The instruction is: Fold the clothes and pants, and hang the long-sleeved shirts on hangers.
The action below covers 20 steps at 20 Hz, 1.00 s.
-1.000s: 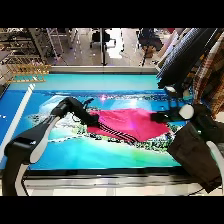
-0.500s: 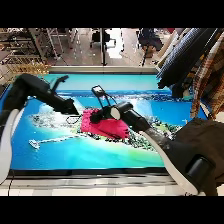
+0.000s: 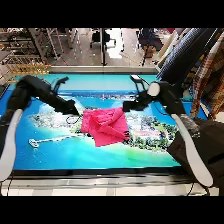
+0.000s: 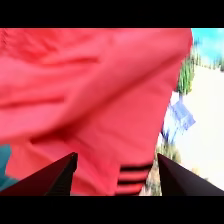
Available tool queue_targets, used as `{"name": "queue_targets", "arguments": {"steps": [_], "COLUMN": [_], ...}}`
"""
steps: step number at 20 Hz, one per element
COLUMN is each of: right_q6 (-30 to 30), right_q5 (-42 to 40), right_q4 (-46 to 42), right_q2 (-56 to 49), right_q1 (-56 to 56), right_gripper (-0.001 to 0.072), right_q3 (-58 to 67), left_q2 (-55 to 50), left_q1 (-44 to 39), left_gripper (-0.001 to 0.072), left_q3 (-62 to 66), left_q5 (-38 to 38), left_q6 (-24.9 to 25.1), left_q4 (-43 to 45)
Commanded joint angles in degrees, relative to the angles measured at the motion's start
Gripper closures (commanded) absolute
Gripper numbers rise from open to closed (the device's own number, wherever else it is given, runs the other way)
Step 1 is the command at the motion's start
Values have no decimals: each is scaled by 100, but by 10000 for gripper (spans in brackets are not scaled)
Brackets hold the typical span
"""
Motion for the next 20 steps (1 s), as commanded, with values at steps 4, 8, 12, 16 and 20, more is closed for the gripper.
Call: {"name": "queue_targets", "arguments": {"steps": [4,8,12,16,20], "right_q6": [-874,-1353,-1443,-1510,-1281], "right_q5": [-793,-1141,-841,-273,-83], "right_q4": [1875,2514,3224,4006,3442], "right_q2": [-243,-1176,-1985,-2597,-1746], "right_q1": [-953,-977,-857,-501,-706], "right_gripper": [22,8,10,594,699], "right_q3": [-2024,-1591,-671,90,479], "left_q2": [-1276,-1851,-1917,-1904,-1362], "left_q1": [-551,-385,-358,-354,-299], "left_gripper": [687,695,695,695,695], "left_q3": [0,2,2,2,2], "left_q5": [-850,-920,-918,-824,199], "left_q6": [-109,-323,-319,-317,52], "left_q4": [658,743,723,706,636]}}
